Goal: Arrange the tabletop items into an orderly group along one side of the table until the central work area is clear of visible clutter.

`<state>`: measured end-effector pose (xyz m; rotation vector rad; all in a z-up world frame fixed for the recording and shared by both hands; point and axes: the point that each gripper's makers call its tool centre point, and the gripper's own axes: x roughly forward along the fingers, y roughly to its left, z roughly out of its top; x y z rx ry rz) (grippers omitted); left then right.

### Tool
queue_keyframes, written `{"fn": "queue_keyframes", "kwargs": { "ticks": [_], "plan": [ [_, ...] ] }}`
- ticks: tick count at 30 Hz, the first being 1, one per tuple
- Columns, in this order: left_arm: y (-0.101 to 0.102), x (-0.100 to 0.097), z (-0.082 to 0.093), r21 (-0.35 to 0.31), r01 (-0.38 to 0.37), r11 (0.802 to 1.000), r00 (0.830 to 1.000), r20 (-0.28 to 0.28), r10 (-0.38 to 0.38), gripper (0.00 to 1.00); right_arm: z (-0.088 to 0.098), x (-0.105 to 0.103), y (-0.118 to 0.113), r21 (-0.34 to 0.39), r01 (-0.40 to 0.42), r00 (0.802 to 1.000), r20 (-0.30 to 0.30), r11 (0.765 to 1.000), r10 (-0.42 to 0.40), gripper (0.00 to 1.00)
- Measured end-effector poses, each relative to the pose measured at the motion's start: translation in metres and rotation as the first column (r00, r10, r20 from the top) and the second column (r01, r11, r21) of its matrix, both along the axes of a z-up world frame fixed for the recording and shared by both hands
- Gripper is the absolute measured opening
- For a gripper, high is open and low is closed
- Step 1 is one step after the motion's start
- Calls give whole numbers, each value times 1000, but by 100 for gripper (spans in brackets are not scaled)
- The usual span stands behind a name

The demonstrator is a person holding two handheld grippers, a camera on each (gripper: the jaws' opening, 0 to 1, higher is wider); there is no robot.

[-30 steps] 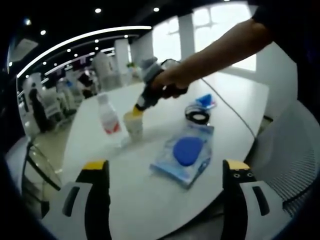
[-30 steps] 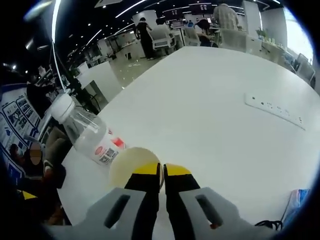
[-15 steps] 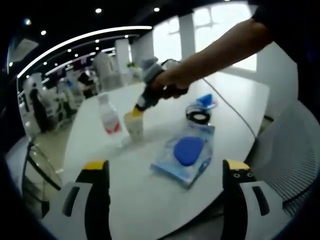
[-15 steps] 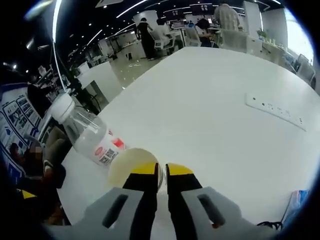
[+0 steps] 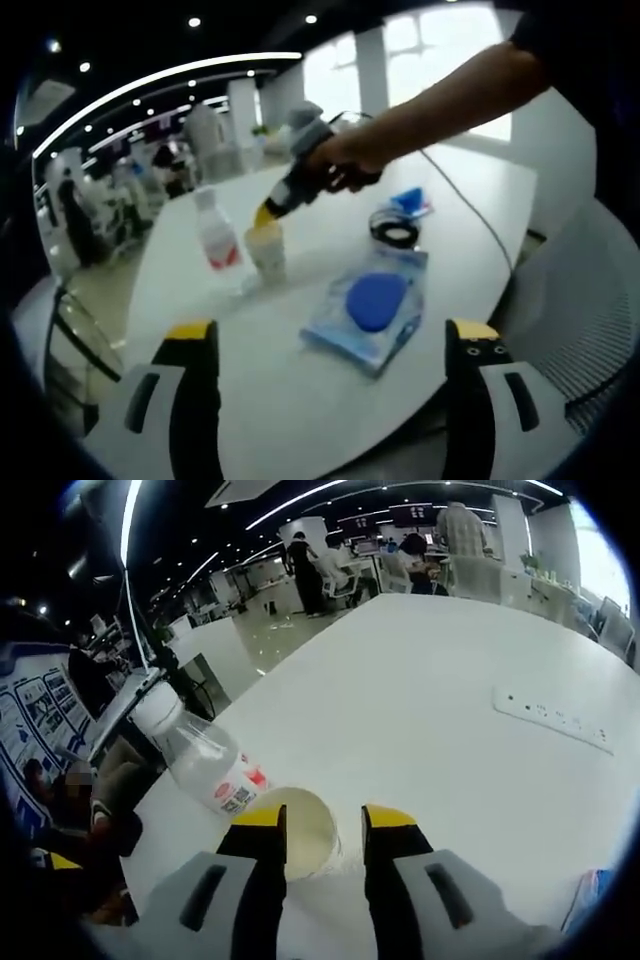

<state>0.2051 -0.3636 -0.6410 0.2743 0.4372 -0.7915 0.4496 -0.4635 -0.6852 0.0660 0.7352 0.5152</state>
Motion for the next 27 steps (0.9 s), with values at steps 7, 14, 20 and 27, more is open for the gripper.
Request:
{"fn": "queue_keyframes", "kwargs": {
  "ticks": [7,14,20,27],
  "plan": [
    [1,0,1,-2,1,1000,1000,5,-1,91,10,-7,-3,-14,-36,998,49,999,36,46],
    [-1,0,3,-12,1,1000,1000,10,-1,92,17,-15,-10,-22,-70,994,82,997,72,59],
    [-6,0,11,-68,-2,998,1000,12,3,98,27,-26,-16,-30,-128,982,138,991,131,67],
    [-9,-2,11,-62,11,998,1000,15,-10,98,34,-40,-32,-74,-189,963,180,979,200,77]
  ]
}}
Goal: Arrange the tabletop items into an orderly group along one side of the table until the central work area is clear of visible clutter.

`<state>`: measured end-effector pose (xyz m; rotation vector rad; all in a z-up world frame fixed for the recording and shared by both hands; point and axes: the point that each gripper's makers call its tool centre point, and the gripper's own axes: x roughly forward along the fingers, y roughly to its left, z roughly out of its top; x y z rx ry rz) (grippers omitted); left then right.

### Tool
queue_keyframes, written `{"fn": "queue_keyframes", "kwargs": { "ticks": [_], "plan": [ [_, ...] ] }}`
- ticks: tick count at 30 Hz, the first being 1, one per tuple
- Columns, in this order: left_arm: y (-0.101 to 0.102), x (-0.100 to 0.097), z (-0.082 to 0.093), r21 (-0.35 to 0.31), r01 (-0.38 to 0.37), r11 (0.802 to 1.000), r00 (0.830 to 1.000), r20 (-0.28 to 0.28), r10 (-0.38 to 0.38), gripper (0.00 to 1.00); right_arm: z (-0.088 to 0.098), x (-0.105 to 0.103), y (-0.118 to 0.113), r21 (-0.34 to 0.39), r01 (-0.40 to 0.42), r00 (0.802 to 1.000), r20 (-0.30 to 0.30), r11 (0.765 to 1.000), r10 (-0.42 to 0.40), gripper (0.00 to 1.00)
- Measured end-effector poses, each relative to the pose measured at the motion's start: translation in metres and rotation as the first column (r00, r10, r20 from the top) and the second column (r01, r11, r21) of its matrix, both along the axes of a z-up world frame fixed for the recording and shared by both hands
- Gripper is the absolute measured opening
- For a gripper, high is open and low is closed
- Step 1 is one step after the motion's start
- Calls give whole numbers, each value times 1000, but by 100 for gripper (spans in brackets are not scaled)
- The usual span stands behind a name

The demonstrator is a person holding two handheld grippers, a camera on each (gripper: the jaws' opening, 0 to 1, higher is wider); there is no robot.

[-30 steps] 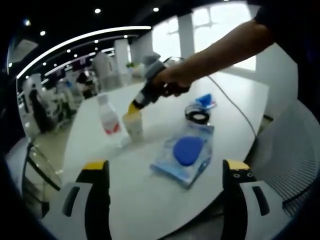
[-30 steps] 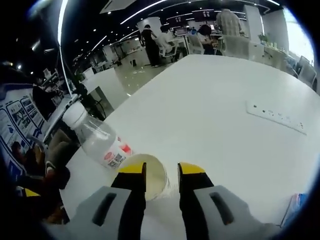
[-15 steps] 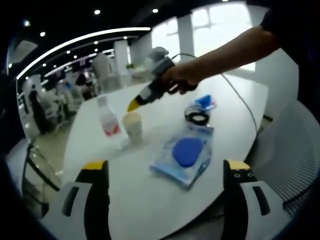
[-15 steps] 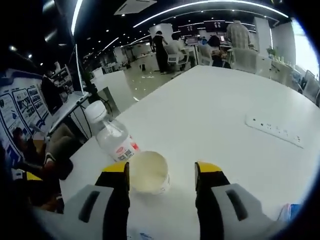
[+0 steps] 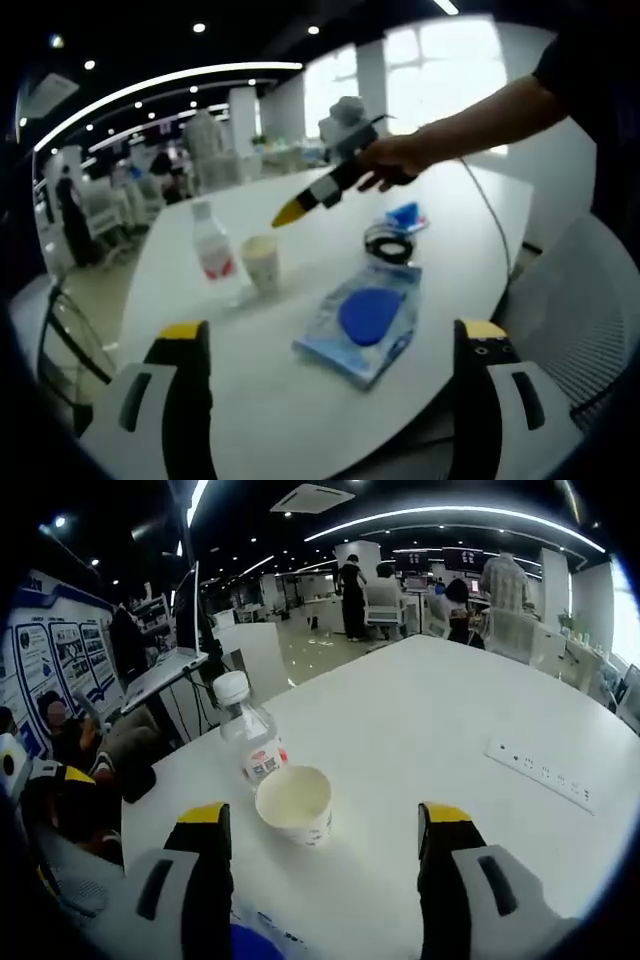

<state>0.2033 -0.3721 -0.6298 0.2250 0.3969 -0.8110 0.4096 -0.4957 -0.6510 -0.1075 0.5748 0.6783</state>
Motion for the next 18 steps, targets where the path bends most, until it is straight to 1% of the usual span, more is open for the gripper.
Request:
{"fn": "queue_keyframes", "kwargs": {
  "ticks": [3,6,7,10,12,18],
  "plan": [
    [-1,0,1,1,3,1000,1000,5,-3,99,2,-7,-7,-17,-17,1000,22,1000,17,82],
    [-2,-1,1,4,6,1000,1000,7,-6,99,3,-14,-14,-29,-26,999,40,999,27,83],
    [-2,-1,1,6,8,1000,1000,9,-8,99,5,-16,-16,-31,-29,998,50,999,30,84],
    [-2,-1,1,8,12,1000,1000,11,-12,100,9,-23,-22,-47,-35,996,82,998,39,89],
    [-2,-1,0,11,14,1000,1000,12,-14,100,12,-28,-27,-53,-43,993,103,998,48,89],
    [-3,-2,1,11,18,1000,1000,12,-19,100,14,-42,-44,-66,-32,991,125,997,40,92]
  ]
}}
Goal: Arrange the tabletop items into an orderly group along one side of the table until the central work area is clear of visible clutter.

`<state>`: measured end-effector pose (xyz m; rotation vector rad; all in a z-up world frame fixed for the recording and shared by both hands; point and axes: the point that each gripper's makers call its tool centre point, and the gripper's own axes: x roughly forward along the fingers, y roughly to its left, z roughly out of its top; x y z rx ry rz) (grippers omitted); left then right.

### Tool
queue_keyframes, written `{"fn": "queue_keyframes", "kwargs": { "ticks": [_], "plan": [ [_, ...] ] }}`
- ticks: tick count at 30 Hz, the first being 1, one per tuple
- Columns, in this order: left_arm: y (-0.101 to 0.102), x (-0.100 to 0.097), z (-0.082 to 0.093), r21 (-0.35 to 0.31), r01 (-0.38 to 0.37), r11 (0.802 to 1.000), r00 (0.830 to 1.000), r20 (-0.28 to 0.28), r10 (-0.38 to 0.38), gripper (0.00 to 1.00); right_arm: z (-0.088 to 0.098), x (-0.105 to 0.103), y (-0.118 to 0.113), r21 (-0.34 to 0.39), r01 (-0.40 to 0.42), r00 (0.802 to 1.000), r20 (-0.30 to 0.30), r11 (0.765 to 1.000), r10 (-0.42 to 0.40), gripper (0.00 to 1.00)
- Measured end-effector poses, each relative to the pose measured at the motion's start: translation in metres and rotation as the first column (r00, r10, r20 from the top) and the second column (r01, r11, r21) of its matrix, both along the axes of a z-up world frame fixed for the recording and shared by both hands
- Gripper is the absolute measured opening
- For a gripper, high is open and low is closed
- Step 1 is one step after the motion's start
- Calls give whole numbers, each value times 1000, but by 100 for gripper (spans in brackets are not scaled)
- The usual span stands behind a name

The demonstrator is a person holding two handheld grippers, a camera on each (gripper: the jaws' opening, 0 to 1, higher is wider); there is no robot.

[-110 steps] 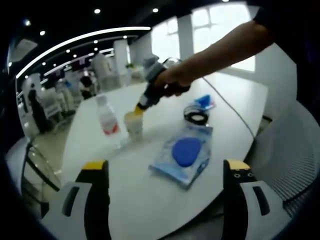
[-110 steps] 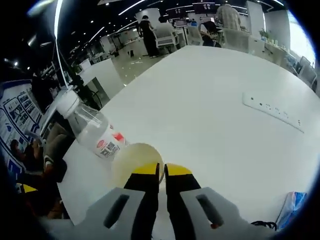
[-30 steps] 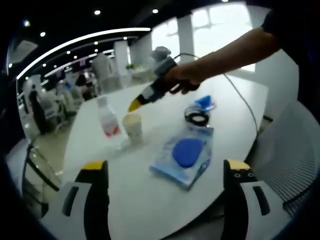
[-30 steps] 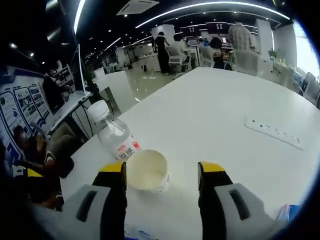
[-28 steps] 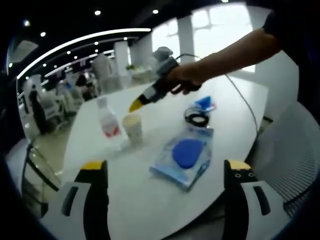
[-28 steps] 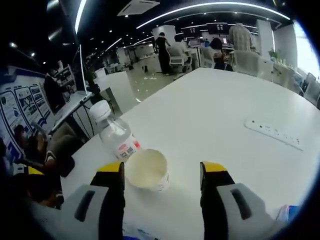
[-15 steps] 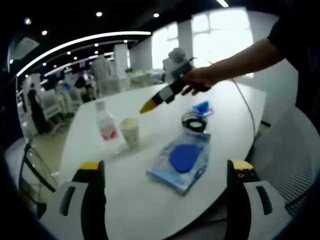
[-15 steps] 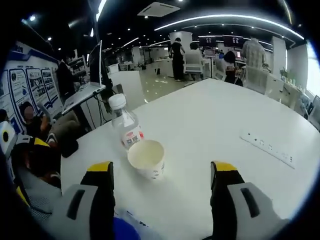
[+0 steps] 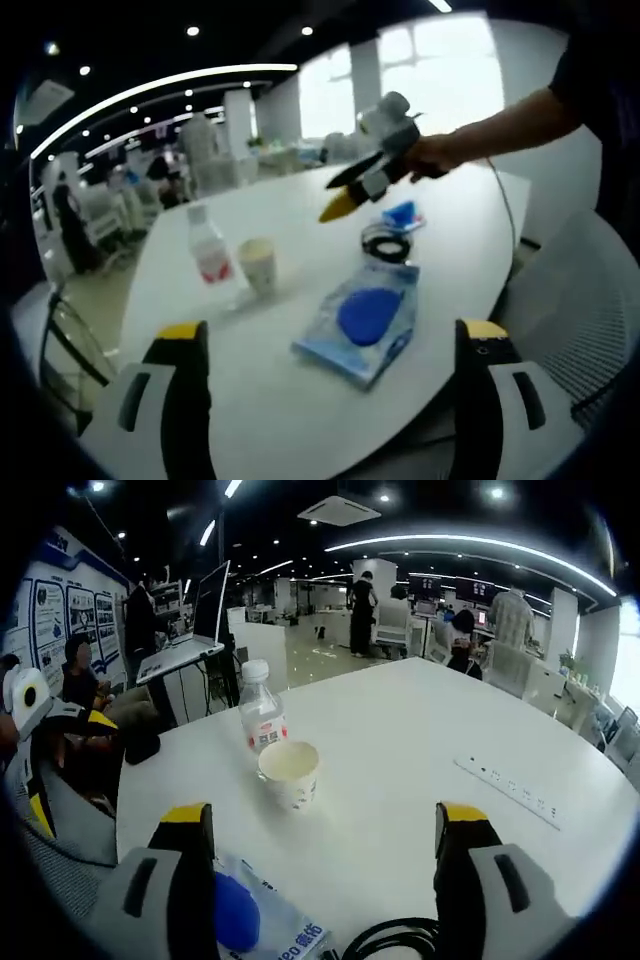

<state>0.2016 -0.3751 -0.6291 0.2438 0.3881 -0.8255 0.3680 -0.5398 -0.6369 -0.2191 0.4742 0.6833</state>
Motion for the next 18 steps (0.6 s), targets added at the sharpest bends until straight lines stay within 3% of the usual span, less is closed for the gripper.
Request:
{"fn": "queue_keyframes", "kwargs": {
  "ticks": [7,18],
  "plan": [
    [1,0,0,-1,0,1000,1000,2,0,100,-4,-18,-29,-19,32,999,20,999,-31,93],
    [-1,-1,-1,4,6,1000,1000,-4,-6,100,-25,-44,-72,-25,111,994,-12,993,-112,93]
  ]
}}
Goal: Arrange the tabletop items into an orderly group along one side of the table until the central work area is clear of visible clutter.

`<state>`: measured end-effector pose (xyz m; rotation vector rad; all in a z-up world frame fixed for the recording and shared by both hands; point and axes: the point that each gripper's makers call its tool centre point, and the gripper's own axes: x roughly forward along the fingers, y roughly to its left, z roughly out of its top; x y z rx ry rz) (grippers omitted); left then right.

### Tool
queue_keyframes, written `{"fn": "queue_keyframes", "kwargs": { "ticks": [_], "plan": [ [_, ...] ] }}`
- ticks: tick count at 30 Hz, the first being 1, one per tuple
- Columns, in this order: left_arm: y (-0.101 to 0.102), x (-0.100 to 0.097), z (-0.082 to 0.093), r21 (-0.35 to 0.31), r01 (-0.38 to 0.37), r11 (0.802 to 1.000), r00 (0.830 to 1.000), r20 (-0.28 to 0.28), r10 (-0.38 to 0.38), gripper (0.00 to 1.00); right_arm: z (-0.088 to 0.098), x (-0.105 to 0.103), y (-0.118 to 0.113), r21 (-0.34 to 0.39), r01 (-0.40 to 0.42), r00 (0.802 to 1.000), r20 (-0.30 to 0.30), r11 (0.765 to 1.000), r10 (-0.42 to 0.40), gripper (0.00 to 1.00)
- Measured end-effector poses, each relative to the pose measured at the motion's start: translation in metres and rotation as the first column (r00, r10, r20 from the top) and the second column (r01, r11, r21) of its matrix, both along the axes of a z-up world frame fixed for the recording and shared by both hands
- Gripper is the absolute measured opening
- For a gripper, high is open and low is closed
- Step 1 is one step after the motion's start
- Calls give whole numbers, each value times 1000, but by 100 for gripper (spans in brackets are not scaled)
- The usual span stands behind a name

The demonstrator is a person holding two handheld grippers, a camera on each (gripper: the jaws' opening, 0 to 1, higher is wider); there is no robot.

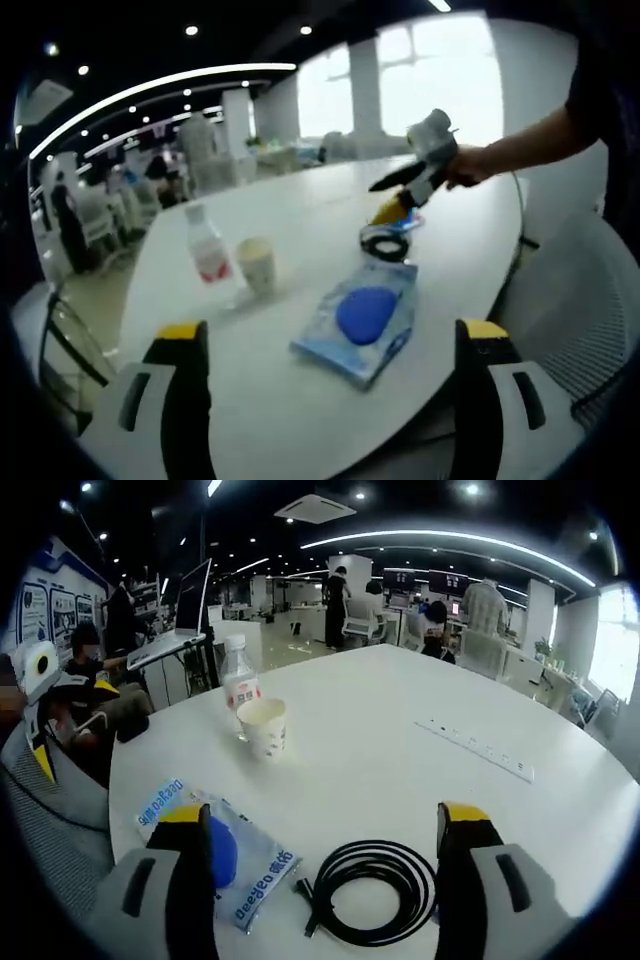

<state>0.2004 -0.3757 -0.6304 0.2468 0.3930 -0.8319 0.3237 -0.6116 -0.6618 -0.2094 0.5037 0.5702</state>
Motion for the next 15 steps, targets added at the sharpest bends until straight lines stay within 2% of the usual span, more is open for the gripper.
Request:
{"fn": "queue_keyframes", "kwargs": {
  "ticks": [6,15],
  "plan": [
    [1,0,-1,5,-2,1000,1000,1,2,100,-18,-13,-21,-12,38,999,-28,999,-38,92],
    [2,1,-1,6,-6,1000,1000,2,6,100,-42,-26,-33,-39,49,996,-66,998,-52,90]
  ]
}}
